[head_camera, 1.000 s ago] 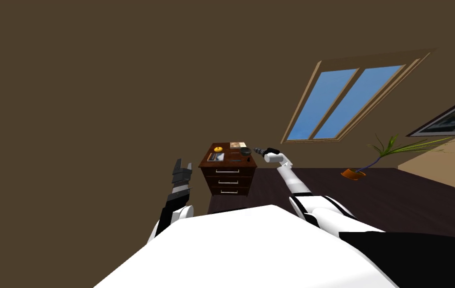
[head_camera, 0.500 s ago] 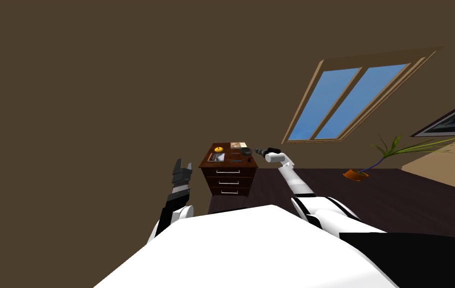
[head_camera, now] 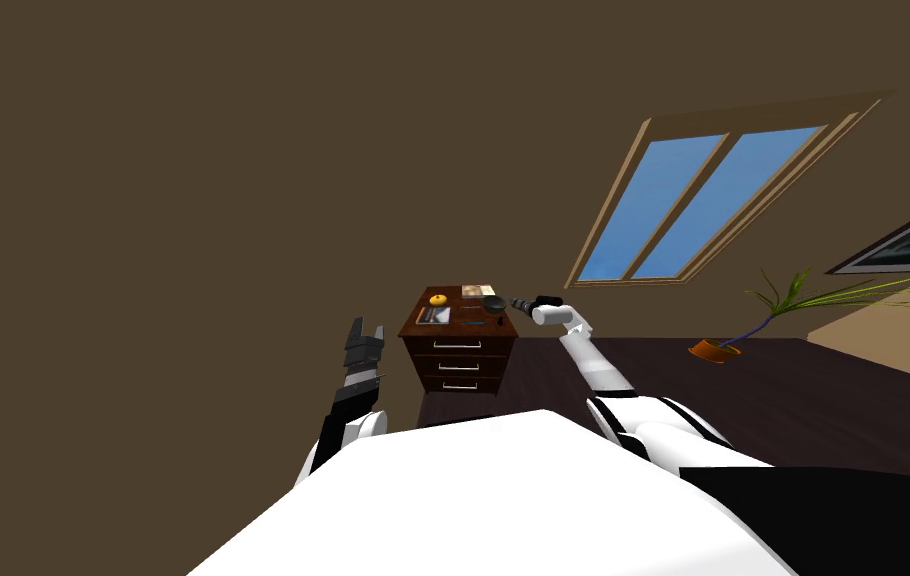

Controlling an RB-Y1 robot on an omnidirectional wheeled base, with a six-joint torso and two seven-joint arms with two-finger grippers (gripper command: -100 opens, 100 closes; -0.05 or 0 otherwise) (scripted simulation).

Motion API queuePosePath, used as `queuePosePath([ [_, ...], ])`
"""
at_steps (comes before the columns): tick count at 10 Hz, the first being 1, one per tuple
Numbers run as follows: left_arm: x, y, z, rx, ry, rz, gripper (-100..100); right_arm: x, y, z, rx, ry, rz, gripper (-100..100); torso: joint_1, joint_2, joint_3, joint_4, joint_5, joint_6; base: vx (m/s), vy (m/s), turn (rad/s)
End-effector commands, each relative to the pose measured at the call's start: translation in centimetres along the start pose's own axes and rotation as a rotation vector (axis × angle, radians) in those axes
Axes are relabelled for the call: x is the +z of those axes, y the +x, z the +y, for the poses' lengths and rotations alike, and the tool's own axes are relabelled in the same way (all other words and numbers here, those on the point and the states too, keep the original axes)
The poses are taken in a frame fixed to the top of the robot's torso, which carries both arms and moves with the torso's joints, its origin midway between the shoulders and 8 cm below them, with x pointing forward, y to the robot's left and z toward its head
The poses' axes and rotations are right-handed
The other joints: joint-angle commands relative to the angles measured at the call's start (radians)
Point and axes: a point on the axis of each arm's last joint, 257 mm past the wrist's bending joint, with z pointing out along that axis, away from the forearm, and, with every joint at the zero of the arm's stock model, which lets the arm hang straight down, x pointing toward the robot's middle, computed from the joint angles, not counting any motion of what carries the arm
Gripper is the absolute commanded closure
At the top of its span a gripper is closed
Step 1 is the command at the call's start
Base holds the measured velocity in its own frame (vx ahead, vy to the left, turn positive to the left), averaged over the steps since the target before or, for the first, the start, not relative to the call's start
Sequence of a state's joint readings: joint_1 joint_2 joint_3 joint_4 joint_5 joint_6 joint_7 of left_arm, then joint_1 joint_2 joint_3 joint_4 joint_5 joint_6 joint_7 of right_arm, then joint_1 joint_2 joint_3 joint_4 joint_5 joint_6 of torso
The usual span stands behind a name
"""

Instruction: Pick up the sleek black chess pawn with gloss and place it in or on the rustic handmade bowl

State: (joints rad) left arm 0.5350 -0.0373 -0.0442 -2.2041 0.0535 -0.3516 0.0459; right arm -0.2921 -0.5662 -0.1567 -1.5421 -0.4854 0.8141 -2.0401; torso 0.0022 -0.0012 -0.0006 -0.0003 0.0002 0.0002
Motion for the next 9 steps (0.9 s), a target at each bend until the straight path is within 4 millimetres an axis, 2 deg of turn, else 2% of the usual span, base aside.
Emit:
queuePosePath([
  [1,0.0,0.0,0.0,0.000,0.000,0.000,0,-0.5,-1.1,0.2,0.053,-0.008,-0.042,-100,0.000,0.000,0.000,0.000,0.000,0.000,0.036,0.020,-0.012],
  [5,0.0,0.0,0.0,0.000,0.000,0.000,0,-1.2,-2.7,0.4,0.147,-0.020,-0.096,-100,0.001,-0.001,-0.001,0.000,0.000,0.000,0.037,0.023,-0.014],
  [9,0.0,0.0,0.0,0.000,0.000,0.000,0,-2.7,-6.2,0.6,0.288,-0.047,-0.201,-100,0.001,-0.002,-0.001,-0.001,0.000,0.000,0.055,0.033,-0.035],
])
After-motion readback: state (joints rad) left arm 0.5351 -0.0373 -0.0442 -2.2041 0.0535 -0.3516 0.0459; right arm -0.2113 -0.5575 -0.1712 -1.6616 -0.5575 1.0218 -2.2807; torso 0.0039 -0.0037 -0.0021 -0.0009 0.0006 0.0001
